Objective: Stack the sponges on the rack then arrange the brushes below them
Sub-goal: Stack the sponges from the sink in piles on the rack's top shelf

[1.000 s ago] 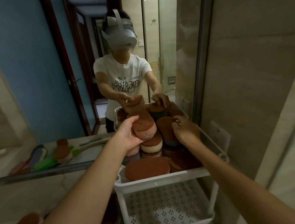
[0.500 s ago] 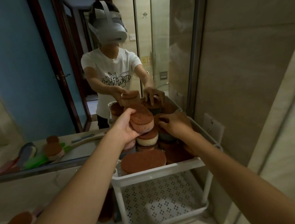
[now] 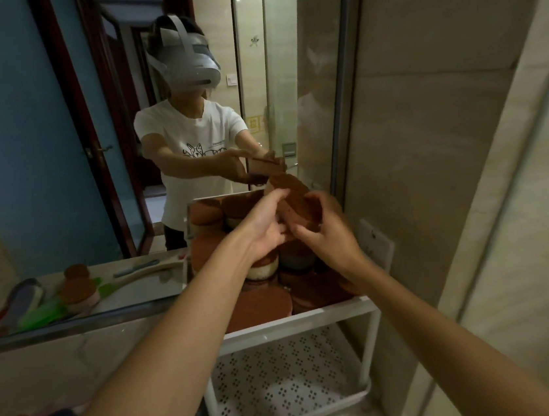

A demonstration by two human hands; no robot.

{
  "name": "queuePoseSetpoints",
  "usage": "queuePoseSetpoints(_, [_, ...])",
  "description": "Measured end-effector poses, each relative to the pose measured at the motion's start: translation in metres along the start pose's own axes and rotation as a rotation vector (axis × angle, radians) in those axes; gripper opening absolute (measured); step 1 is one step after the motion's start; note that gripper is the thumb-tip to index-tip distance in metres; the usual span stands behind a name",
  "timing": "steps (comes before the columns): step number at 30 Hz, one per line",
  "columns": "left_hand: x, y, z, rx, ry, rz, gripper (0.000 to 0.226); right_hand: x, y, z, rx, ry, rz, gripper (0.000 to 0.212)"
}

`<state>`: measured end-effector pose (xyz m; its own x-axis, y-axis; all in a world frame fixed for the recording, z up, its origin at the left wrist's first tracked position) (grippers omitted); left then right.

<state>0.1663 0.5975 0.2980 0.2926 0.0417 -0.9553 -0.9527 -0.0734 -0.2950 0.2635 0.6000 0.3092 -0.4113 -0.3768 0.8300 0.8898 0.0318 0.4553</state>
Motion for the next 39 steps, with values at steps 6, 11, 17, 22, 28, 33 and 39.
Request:
queuePoseSetpoints(6, [-0.007,0.006,0.002,0.034,-0.216,1.207,0.052,-0.034,0.032,0.005,-0.227,-0.214,-0.301,0.055])
queuePoseSetpoints(11, [0.043,0.017,0.002,0.263,0.008,1.62,0.062,-0.057,0.016,0.01,-0.095,-0.332,-0.391,0.049])
queuePoseSetpoints(17, [0.045,0.022,0.001,0.28,0.051,1.652,0.063,-0.06,-0.004,0.003,0.066,-0.287,-0.522,0.048])
queuePoseSetpoints(22, [0.045,0.021,0.001,0.274,0.052,1.66,0.063,-0.061,-0.008,0.006,0.184,-0.328,-0.66,0.052])
queuePoseSetpoints(28, [0.042,0.02,0.003,0.278,0.068,1.612,0.061,-0.05,-0.011,0.005,0.233,-0.291,-0.845,0.057])
queuePoseSetpoints(33, [0.021,0.022,0.008,0.177,-0.028,1.412,0.058,-0.05,-0.014,0.011,0.325,-0.203,-0.897,0.06])
queuePoseSetpoints(39, [-0.039,0.029,-0.027,-0.071,-0.292,1.239,0.046,0.015,-0.013,-0.009,0.047,0.037,-0.448,0.03])
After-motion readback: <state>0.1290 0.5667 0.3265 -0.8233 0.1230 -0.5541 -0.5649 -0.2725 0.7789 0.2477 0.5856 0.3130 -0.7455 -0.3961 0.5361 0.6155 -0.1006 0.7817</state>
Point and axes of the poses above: each hand's wrist, its own z-axis towards the middle knuckle, its own y-axis out of the back of the hand, x = y × z, the point moved 9 cm from there along z, towards the middle knuckle, and after that the axes turned 10 degrees about -y, right-handed, at the moved point
